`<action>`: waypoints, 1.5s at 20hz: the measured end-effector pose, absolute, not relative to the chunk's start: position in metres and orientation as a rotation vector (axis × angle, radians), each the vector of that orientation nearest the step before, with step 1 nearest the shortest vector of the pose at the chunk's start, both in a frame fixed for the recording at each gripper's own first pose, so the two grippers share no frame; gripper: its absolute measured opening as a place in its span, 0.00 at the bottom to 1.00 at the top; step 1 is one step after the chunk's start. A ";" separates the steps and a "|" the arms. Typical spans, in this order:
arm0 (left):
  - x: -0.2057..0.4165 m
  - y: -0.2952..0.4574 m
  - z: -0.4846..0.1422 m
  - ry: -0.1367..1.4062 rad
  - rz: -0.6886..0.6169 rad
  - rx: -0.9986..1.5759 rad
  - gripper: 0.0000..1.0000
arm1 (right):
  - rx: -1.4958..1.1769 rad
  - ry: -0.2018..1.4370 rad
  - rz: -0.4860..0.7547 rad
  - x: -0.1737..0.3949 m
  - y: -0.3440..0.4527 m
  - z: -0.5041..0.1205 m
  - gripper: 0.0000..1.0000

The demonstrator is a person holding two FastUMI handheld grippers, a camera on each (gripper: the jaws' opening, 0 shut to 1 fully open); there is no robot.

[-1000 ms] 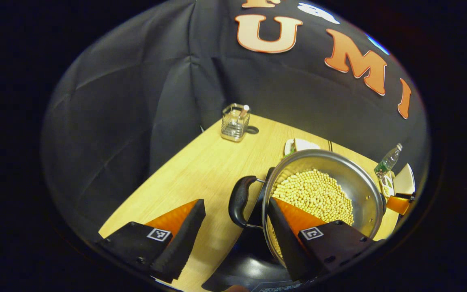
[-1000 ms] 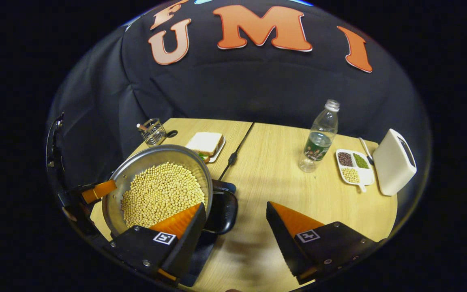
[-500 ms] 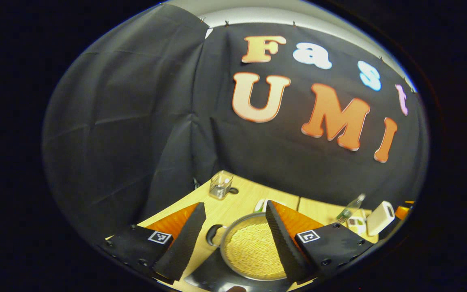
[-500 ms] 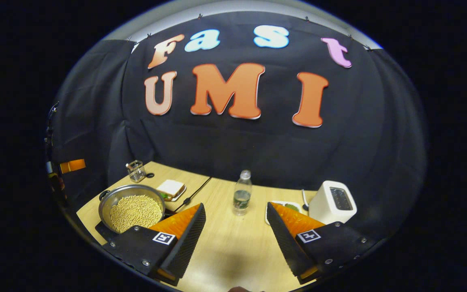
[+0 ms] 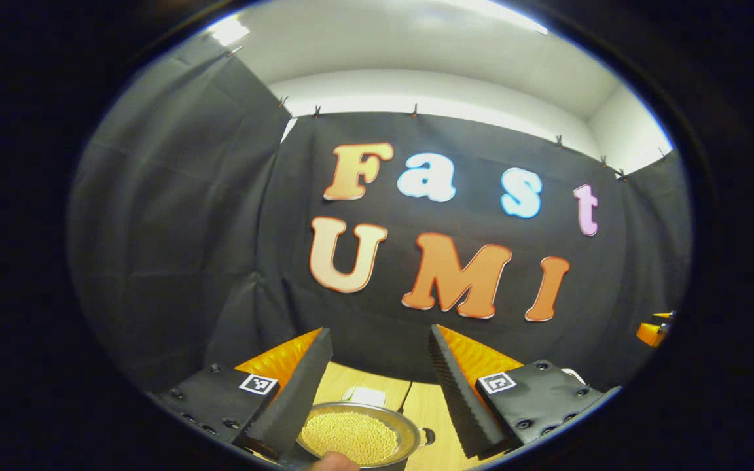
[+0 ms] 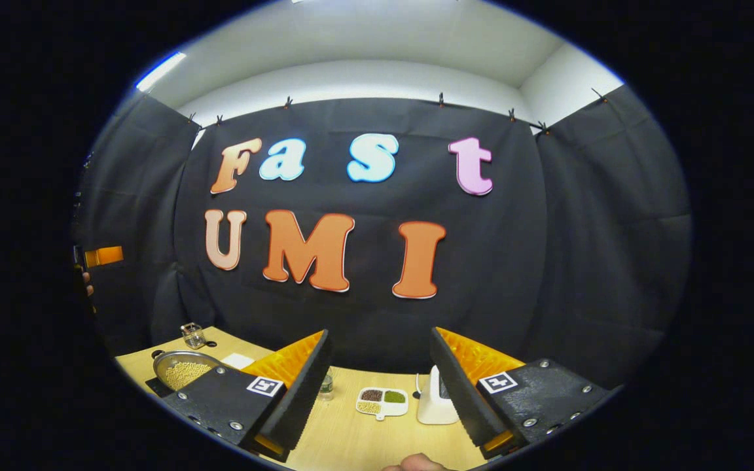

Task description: First push the handle of the pot to place it horizontally, then grasp the pot with both hands and set it on the induction cooktop.

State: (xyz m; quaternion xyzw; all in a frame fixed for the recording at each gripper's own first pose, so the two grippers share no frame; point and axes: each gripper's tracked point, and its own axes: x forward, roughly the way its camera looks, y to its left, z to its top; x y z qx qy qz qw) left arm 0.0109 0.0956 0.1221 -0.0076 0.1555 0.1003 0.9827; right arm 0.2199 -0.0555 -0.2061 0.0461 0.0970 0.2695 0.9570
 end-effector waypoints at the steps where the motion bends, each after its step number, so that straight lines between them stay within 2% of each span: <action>1: 0.014 0.082 0.147 0.276 0.178 -0.011 0.95 | 0.099 0.170 0.541 0.220 -0.065 -0.194 0.93; 2: 0.016 0.067 0.170 0.243 0.155 -0.009 0.95 | 0.108 0.138 0.533 0.224 -0.073 -0.179 0.93; 3: 0.016 0.054 0.186 0.213 0.134 -0.007 0.96 | 0.116 0.102 0.528 0.228 -0.081 -0.165 0.98; 5: 0.017 0.032 0.213 0.157 0.102 0.008 0.96 | 0.121 0.047 0.514 0.232 -0.094 -0.143 0.97; 6: 0.018 0.021 0.225 0.135 0.091 0.019 0.96 | 0.113 0.034 0.511 0.232 -0.098 -0.135 0.93; 10: 0.024 -0.014 0.259 0.074 0.029 0.005 0.95 | 0.097 -0.047 0.487 0.235 -0.118 -0.095 0.93; 11: 0.023 -0.018 0.266 0.071 0.023 0.001 0.96 | 0.100 -0.065 0.480 0.237 -0.121 -0.085 0.90; 12: 0.024 -0.020 0.272 0.069 0.022 -0.003 0.95 | 0.108 -0.080 0.476 0.240 -0.123 -0.076 0.91; 13: 0.026 -0.021 0.277 0.066 0.009 -0.021 0.95 | 0.116 -0.094 0.479 0.243 -0.123 -0.065 0.97; 15: 0.023 -0.024 0.286 0.059 0.000 -0.063 0.95 | 0.142 -0.112 0.508 0.240 -0.118 -0.054 0.95; 18: 0.020 -0.017 0.304 0.022 0.021 -0.049 0.95 | 0.181 -0.126 0.549 0.234 -0.112 -0.046 0.96; 24: 0.035 0.015 0.323 -0.015 0.025 -0.036 0.95 | 0.171 -0.123 0.512 0.254 -0.108 -0.040 0.95; 26: 0.039 0.022 0.335 -0.039 0.040 0.001 0.95 | 0.171 -0.134 0.497 0.257 -0.104 -0.029 0.97; 30: 0.041 0.017 0.344 -0.079 0.026 0.013 0.95 | 0.189 -0.171 0.522 0.249 -0.090 -0.015 0.95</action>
